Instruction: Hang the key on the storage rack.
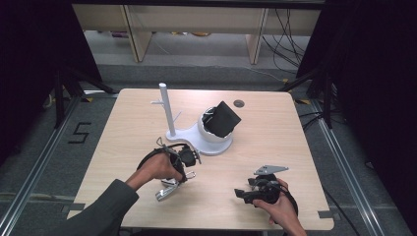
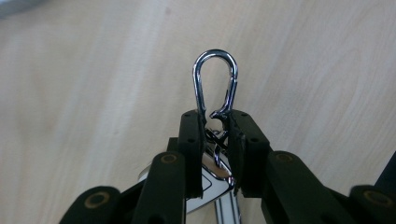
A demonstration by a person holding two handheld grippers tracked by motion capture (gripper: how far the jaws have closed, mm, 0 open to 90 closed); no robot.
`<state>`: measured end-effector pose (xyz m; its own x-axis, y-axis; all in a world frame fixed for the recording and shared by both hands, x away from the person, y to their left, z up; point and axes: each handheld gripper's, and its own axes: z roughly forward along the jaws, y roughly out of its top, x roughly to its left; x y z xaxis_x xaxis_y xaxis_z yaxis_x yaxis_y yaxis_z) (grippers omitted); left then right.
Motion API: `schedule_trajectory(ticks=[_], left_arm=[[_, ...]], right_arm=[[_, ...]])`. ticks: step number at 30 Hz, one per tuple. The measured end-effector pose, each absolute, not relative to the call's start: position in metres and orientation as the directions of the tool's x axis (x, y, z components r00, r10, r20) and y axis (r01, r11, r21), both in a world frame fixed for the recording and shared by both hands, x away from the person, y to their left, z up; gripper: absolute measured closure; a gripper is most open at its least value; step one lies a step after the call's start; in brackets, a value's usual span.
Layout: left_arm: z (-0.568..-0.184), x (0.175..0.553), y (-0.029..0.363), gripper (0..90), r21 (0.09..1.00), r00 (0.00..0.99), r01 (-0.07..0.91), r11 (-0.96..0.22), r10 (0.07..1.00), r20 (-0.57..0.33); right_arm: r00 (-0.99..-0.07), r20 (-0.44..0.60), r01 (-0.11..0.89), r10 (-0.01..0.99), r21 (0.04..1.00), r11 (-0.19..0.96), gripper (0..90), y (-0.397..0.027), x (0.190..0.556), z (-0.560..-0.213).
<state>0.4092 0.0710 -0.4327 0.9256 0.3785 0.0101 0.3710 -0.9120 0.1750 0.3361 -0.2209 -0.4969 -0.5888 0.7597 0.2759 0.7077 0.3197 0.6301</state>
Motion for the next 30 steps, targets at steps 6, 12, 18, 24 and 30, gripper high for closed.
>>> schedule_trajectory(ticks=[6, 12, 18, 24, 30], left_arm=[[-0.404, 0.413, 0.093, 75.3, 0.201, 0.908, 0.401, -0.894, 0.416, 0.036], [-0.378, 0.419, 0.116, 75.3, 0.233, 0.883, 0.443, -0.866, 0.466, 0.052], [-0.354, 0.429, 0.132, 75.3, 0.251, 0.853, 0.483, -0.839, 0.515, 0.079], [-0.335, 0.438, 0.148, 75.3, 0.266, 0.824, 0.522, -0.81, 0.559, 0.086], [-0.319, 0.447, 0.162, 75.3, 0.285, 0.806, 0.549, -0.786, 0.587, 0.067]], right_arm=[[-0.603, 0.266, 0.688, 0.752, 0.65, 0.322, 27.7, -0.222, 0.338, -0.499], [-0.607, 0.275, 0.688, 0.746, 0.651, 0.32, 27.7, -0.223, 0.339, -0.499], [-0.59, 0.291, 0.708, 0.753, 0.635, 0.309, 27.8, -0.223, 0.338, -0.498], [-0.596, 0.281, 0.697, 0.752, 0.646, 0.311, 27.8, -0.225, 0.34, -0.498], [-0.593, 0.295, 0.706, 0.749, 0.638, 0.308, 27.9, -0.224, 0.34, -0.498]])
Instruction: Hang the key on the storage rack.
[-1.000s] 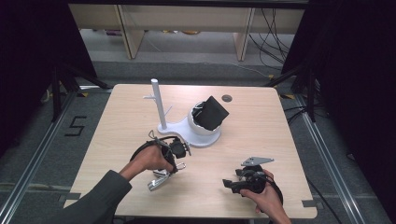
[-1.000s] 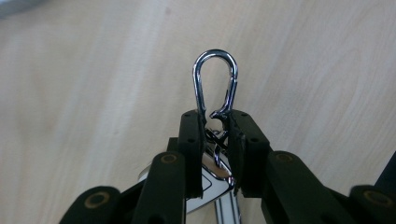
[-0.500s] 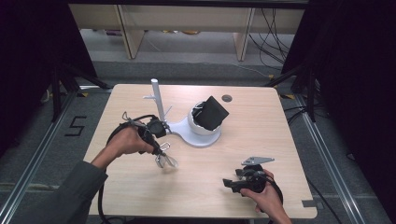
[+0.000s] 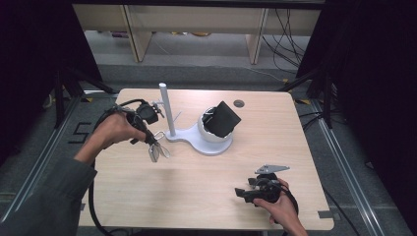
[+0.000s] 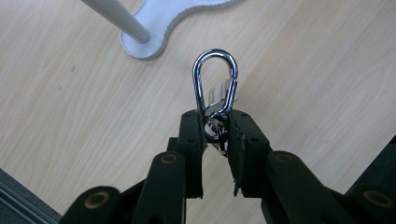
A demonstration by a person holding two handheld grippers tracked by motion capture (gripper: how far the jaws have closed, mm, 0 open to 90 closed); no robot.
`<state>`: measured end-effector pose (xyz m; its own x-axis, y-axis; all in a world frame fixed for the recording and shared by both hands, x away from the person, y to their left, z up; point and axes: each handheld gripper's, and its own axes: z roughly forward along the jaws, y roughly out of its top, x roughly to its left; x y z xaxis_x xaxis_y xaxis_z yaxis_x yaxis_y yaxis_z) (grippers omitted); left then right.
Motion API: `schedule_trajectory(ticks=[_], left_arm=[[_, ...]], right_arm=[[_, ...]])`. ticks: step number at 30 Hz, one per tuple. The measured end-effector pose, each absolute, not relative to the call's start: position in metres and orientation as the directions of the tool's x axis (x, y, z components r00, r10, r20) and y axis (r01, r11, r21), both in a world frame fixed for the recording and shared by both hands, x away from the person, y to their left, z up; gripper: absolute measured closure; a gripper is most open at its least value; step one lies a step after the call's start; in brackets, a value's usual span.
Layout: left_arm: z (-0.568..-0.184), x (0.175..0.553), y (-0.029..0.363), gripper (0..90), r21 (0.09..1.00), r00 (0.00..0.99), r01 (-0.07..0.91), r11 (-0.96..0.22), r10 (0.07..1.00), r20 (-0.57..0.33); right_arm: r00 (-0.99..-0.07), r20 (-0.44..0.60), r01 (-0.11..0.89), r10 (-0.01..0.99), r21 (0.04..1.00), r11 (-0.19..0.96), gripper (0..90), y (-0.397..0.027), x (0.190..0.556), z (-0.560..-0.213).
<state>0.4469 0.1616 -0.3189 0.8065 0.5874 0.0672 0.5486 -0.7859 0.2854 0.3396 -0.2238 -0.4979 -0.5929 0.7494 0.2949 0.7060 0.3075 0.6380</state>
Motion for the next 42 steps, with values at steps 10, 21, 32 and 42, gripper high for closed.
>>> schedule_trajectory(ticks=[10, 21, 32, 42], left_arm=[[-0.297, 0.461, 0.177, 75.3, 0.287, 0.779, 0.581, -0.762, 0.622, 0.074], [-0.279, 0.481, 0.187, 75.3, 0.341, 0.733, 0.619, -0.708, 0.676, 0.075], [-0.276, 0.503, 0.19, 75.3, 0.35, 0.697, 0.649, -0.675, 0.712, 0.082], [-0.289, 0.518, 0.181, 75.2, 0.353, 0.68, 0.668, -0.656, 0.73, 0.071]], right_arm=[[-0.593, 0.304, 0.706, 0.745, 0.641, 0.3, 27.9, -0.223, 0.34, -0.499], [-0.594, 0.305, 0.705, 0.745, 0.642, 0.3, 28.0, -0.223, 0.34, -0.498], [-0.582, 0.307, 0.718, 0.753, 0.629, 0.299, 27.9, -0.223, 0.339, -0.498], [-0.603, 0.294, 0.7, 0.742, 0.642, 0.314, 27.9, -0.223, 0.341, -0.498]])
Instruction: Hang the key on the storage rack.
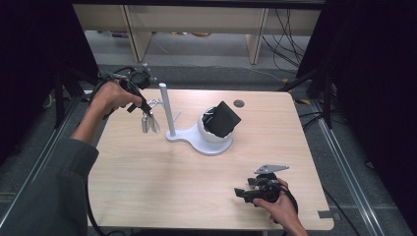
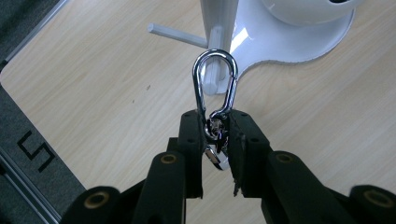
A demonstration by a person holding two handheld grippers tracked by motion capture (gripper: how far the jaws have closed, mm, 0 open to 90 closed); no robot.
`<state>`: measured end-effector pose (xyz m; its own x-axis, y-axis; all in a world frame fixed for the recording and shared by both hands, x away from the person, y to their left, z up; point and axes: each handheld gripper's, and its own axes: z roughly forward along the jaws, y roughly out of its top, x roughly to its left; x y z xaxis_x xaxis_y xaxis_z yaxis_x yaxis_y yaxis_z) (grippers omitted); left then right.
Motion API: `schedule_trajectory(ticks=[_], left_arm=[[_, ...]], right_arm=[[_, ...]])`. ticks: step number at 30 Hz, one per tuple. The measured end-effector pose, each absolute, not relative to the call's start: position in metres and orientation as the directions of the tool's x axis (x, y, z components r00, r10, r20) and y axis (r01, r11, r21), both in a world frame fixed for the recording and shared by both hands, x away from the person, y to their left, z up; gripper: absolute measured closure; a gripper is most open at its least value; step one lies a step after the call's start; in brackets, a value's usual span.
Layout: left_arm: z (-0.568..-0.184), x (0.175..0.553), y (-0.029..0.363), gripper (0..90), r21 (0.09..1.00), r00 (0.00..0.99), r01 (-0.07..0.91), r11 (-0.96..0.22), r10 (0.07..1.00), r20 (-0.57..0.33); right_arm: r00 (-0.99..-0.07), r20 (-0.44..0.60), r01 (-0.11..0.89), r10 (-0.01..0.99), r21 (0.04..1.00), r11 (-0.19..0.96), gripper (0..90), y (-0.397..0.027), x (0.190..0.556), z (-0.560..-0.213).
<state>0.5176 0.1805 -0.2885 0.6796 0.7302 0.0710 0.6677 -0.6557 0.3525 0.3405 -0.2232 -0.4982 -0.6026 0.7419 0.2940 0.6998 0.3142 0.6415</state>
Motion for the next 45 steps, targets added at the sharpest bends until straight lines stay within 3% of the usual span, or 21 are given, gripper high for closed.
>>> schedule_trajectory(ticks=[24, 42, 45], left_arm=[[-0.307, 0.522, 0.177, 76.5, 0.402, 0.666, 0.661, -0.633, 0.742, 0.074], [-0.312, 0.503, 0.189, 66.3, 0.403, 0.704, 0.621, -0.672, 0.705, 0.091], [-0.313, 0.494, 0.189, 63.9, 0.4, 0.708, 0.63, -0.666, 0.704, 0.057]], right_arm=[[-0.606, 0.299, 0.699, 0.737, 0.643, 0.313, 27.9, -0.222, 0.341, -0.499], [-0.615, 0.292, 0.685, 0.732, 0.657, 0.313, 27.9, -0.225, 0.342, -0.497], [-0.61, 0.282, 0.686, 0.74, 0.656, 0.315, 28.0, -0.225, 0.342, -0.497]])
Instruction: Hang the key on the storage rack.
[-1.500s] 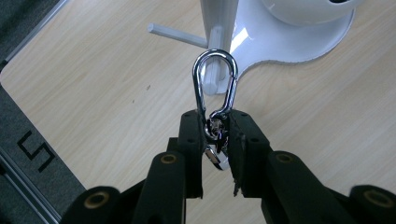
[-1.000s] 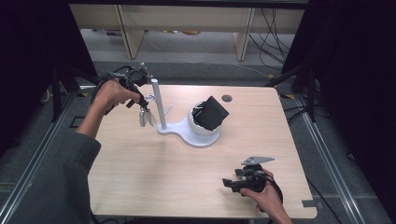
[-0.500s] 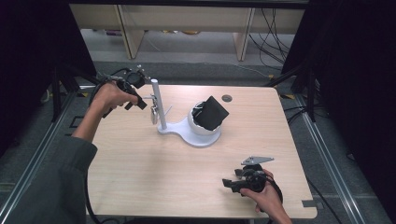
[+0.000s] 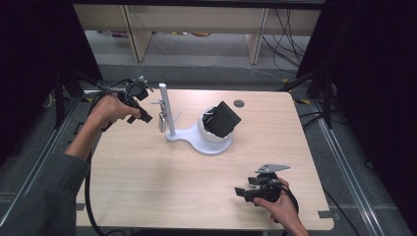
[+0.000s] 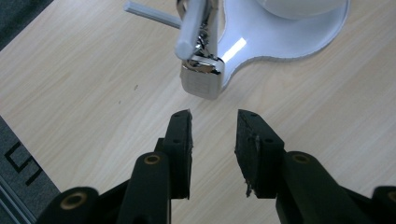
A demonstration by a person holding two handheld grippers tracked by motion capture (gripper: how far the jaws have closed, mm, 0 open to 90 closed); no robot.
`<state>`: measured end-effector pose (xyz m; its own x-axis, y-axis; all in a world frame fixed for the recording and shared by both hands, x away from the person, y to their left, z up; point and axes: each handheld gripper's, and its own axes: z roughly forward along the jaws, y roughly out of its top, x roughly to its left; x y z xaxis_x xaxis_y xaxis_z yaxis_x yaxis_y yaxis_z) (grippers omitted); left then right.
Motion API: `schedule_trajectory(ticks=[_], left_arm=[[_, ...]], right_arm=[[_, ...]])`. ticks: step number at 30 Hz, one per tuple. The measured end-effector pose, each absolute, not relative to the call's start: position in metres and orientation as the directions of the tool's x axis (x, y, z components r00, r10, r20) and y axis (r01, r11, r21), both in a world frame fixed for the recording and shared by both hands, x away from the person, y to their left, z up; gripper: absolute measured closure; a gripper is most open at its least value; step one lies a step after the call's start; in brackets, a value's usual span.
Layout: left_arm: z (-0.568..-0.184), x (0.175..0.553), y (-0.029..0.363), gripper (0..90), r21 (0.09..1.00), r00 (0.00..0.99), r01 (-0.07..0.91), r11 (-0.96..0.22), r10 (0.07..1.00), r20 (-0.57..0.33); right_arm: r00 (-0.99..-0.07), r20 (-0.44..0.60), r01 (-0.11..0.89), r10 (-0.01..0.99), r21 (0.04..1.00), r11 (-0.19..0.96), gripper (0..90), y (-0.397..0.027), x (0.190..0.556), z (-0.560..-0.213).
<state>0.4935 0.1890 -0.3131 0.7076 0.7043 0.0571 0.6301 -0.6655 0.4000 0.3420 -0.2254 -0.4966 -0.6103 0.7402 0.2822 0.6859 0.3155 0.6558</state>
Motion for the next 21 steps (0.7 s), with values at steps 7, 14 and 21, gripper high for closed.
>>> schedule_trajectory(ticks=[7, 14, 21], left_arm=[[-0.321, 0.485, 0.198, 56.2, 0.415, 0.714, 0.624, -0.662, 0.699, 0.041], [-0.33, 0.477, 0.205, 42.0, 0.443, 0.696, 0.633, -0.635, 0.717, 0.033], [-0.344, 0.464, 0.213, 35.4, 0.467, 0.679, 0.649, -0.6, 0.734, 0.0]], right_arm=[[-0.601, 0.288, 0.695, 0.746, 0.65, 0.309, 28.0, -0.224, 0.34, -0.496], [-0.605, 0.284, 0.691, 0.744, 0.652, 0.313, 27.9, -0.225, 0.341, -0.496], [-0.598, 0.296, 0.702, 0.744, 0.643, 0.308, 27.9, -0.223, 0.34, -0.496]])
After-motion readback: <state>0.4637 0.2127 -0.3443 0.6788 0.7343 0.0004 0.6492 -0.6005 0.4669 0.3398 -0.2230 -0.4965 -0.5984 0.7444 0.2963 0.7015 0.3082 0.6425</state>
